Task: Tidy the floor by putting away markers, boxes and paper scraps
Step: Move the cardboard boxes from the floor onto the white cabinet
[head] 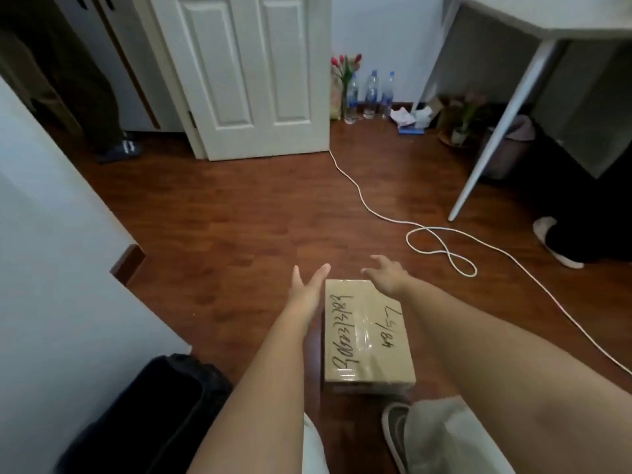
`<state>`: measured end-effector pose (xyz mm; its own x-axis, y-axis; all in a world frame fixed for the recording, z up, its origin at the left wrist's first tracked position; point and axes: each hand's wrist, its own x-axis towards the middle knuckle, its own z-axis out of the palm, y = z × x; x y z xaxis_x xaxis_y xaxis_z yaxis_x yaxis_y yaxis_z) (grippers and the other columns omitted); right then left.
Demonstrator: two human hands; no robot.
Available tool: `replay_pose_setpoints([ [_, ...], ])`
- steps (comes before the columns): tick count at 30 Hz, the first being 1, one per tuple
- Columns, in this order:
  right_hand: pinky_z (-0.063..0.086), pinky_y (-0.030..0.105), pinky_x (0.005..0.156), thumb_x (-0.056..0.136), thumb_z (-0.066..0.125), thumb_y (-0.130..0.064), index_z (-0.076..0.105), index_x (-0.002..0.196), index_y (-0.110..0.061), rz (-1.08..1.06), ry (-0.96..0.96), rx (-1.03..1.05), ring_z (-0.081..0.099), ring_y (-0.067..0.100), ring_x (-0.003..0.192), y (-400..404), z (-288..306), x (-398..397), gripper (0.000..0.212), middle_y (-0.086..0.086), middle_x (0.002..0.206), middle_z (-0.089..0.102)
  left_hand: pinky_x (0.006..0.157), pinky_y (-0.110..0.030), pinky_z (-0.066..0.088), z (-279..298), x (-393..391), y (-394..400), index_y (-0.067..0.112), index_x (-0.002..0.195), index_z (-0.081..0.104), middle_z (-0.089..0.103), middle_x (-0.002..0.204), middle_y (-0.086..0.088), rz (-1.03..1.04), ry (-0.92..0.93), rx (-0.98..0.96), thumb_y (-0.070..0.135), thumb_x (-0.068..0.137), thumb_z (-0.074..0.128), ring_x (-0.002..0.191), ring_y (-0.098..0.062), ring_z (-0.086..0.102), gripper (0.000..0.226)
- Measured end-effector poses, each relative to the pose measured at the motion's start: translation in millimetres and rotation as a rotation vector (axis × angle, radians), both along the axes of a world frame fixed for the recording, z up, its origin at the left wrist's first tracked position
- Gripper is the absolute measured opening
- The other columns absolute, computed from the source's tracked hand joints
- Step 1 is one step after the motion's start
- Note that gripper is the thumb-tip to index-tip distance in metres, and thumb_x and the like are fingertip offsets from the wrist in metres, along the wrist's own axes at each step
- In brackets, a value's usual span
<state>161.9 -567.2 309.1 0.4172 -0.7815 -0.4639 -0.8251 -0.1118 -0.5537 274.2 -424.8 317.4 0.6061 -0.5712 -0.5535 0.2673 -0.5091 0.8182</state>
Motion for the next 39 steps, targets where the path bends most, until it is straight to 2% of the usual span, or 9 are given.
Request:
replay_pose_setpoints([
  [6,0.042,0.034,0.103,0.088,0.055,-0.039,0.038,0.146,-0.023,-0.218,0.054,0.222,0.045,0.036,0.130,3,-113,-64,0.062,0.016,0.150,0.038,0.113,-0.059,0.025,-109,-43,-2,0.033,0.155,0.008,0.019,0.162,-0.005,0.054,0.232,0.164,0.072,0.074,0.061,0.146,-0.033,0.026,0.104],
  [11,0.043,0.047,0.105,0.073,0.059,-0.043,0.040,0.142,-0.027,-0.355,0.144,0.343,0.049,0.035,0.123,18,-192,-104,0.073,0.012,0.141,0.047,0.112,-0.060,0.029,-164,-60,-15,0.034,0.153,0.015,0.025,0.160,-0.001,-0.008,0.232,0.273,0.090,0.057,0.056,0.143,-0.032,0.031,0.118],
  [16,0.050,0.045,0.097,0.081,0.062,-0.015,0.048,0.128,-0.003,-0.644,0.021,0.432,0.060,0.034,0.110,27,-229,-119,0.050,0.013,0.118,0.061,0.116,-0.056,0.021,-221,-61,-10,0.030,0.156,0.009,0.009,0.164,-0.006,0.000,0.212,0.462,0.086,0.058,0.060,0.148,-0.033,0.017,0.124],
  [19,0.056,0.050,0.088,0.076,0.063,-0.012,0.042,0.123,-0.006,-0.771,-0.114,0.521,0.067,0.033,0.096,25,-248,-116,0.052,0.016,0.110,0.063,0.116,-0.053,0.020,-239,-62,-8,0.028,0.156,0.004,0.006,0.164,-0.005,0.019,0.222,0.501,0.076,0.062,0.070,0.149,-0.032,0.014,0.125],
  [23,0.055,0.049,0.092,0.084,0.066,-0.015,0.041,0.129,-0.008,-0.853,-0.209,0.608,0.065,0.030,0.101,22,-255,-103,0.052,0.010,0.105,0.061,0.116,-0.055,0.024,-271,-59,-8,0.032,0.154,-0.001,0.017,0.163,0.001,0.025,0.294,0.535,0.075,0.036,0.078,0.147,-0.033,0.019,0.149],
  [29,0.055,0.046,0.092,0.073,0.078,-0.031,0.060,0.098,-0.017,-0.798,-0.211,0.616,0.066,0.027,0.100,14,-257,-105,0.034,0.007,0.105,0.068,0.102,-0.039,0.034,-266,-38,-6,0.028,0.146,0.038,0.028,0.147,-0.001,0.093,0.133,0.530,0.064,0.066,0.072,0.135,-0.031,0.030,0.094],
  [31,0.055,0.050,0.089,0.065,0.081,-0.042,0.062,0.106,-0.020,-0.833,-0.274,0.530,0.065,0.027,0.100,12,-254,-99,0.051,0.006,0.112,0.069,0.096,-0.036,0.034,-256,-34,-10,0.033,0.135,0.050,0.034,0.136,-0.002,0.122,0.067,0.481,0.058,0.073,0.070,0.127,-0.030,0.034,0.070],
  [34,0.053,0.054,0.091,0.050,0.086,-0.050,0.057,0.121,-0.025,-0.908,-0.390,0.472,0.064,0.028,0.104,7,-229,-75,0.080,0.002,0.114,0.068,0.098,-0.045,0.047,-233,-23,-14,0.037,0.125,0.053,0.041,0.127,0.001,0.231,0.091,0.332,0.060,0.064,0.076,0.117,-0.027,0.048,0.070],
  [39,0.050,0.060,0.091,0.071,0.085,-0.023,0.051,0.131,-0.017,-0.874,-0.506,0.495,0.061,0.033,0.108,11,-162,-38,0.070,0.006,0.113,0.063,0.073,-0.048,0.057,-182,0,-5,0.036,0.116,0.043,0.063,0.114,0.001,0.304,0.202,0.140,0.050,0.067,0.077,0.098,-0.024,0.064,0.062],
])
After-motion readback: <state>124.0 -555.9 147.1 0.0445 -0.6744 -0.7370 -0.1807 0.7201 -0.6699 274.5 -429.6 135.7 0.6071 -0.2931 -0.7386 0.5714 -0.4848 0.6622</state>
